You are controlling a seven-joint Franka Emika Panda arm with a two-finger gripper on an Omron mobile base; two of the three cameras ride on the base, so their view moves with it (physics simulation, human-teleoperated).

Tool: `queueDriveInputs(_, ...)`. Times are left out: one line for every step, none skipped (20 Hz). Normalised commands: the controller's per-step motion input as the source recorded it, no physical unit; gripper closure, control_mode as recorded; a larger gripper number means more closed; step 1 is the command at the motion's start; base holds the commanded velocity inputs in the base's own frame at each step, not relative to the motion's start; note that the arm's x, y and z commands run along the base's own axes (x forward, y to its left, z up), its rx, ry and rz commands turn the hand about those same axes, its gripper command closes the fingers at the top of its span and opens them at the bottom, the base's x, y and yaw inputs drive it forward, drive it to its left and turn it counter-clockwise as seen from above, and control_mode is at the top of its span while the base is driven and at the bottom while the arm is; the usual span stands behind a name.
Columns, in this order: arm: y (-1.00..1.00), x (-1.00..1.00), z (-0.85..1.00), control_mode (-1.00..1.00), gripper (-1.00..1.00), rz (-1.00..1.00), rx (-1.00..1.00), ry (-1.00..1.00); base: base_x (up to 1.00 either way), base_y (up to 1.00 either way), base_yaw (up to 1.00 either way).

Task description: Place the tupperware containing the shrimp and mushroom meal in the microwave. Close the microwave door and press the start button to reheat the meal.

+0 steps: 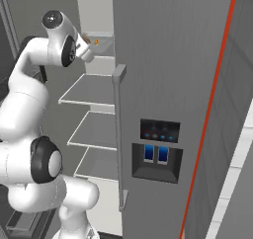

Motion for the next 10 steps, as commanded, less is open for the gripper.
queueDriveInputs(0.07, 0.55, 0.00, -1.00, -1.00, 0.00, 0.00, 0.07, 0.00, 0.00, 0.00)
queueDriveInputs(0.04, 0.54, 0.00, -1.00, -1.00, 0.00, 0.00, 0.08, 0.00, 0.00, 0.00)
queueDriveInputs(0.00, 0.49, 0.00, -1.00, -1.00, 0.00, 0.00, 0.08, 0.00, 0.00, 0.00)
queueDriveInputs(0.00, 0.44, 0.00, -1.00, -1.00, 0.00, 0.00, 0.07, 0.00, 0.00, 0.00)
queueDriveInputs(0.00, 0.46, 0.00, -1.00, -1.00, 0.00, 0.00, 0.07, 0.00, 0.00, 0.00)
queueDriveInputs(0.00, 0.48, 0.00, -1.00, -1.00, 0.00, 0.00, 0.07, 0.00, 0.00, 0.00)
queueDriveInputs(0.00, 0.50, 0.00, -1.00, -1.00, 0.00, 0.00, 0.09, 0.00, 0.00, 0.00)
queueDriveInputs(0.00, 0.51, 0.00, -1.00, -1.00, 0.00, 0.00, 0.08, 0.00, 0.00, 0.00)
queueDriveInputs(0.02, 0.51, 0.00, -1.00, -1.00, 0.00, 0.00, 0.08, 0.00, 0.00, 0.00)
queueDriveInputs(0.02, 0.49, 0.00, -1.00, -1.00, 0.00, 0.00, 0.07, 0.00, 0.00, 0.00)
